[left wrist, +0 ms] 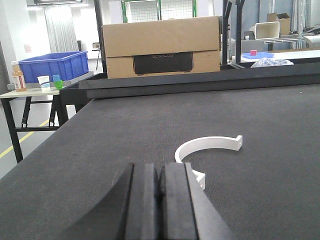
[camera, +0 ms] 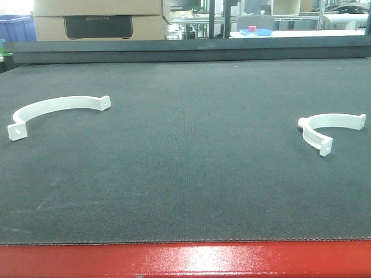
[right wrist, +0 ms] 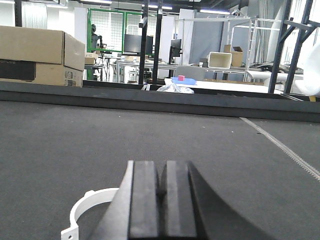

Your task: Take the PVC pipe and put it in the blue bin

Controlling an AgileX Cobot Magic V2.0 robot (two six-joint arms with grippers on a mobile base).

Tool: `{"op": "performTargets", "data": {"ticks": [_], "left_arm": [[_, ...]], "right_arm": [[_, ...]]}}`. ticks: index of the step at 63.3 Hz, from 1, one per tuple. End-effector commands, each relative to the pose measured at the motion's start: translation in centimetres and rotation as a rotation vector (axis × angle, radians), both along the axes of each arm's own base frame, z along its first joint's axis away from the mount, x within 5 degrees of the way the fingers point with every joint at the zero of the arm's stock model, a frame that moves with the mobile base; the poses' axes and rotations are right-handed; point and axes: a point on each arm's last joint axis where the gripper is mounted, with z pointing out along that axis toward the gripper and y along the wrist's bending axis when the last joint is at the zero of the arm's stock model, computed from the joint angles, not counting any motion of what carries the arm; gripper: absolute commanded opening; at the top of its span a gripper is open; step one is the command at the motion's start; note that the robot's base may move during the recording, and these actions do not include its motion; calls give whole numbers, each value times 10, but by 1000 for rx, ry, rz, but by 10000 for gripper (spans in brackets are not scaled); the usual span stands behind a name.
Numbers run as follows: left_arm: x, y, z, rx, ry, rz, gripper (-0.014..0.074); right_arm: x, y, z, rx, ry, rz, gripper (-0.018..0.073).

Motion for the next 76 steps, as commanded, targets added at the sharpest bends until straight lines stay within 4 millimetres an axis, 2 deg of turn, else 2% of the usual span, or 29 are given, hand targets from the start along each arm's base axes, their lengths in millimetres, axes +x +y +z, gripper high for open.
{"op": "performTargets", "data": {"ticks": [1,18,36,43,60,67,76], "left_arm": [[-1,0,2,-9,-23,-5,-111],[-1,0,2,-9,-23,-5,-111],[-1,0,2,-9,-23,-5,-111],[-1,0,2,-9,-23,-5,-111],[-1,0,2,-9,-23,-5,-111],[-1,0,2,-9,-23,-5,-111],[-1,0,2,-9,-23,-5,-111]], "right_arm": [[-1,-1,3,-6,-31,-9,-161],[-2,-1,9,-14,-104,-19,-161],[-17,3,65,-20,-119,9,-161],[-14,4,82,-16,-66,18,-161],[19,1,107,9,155,36,-161],[39,-1,114,20,246,41,-161],[58,-3,125,30,305,45,-161]]}}
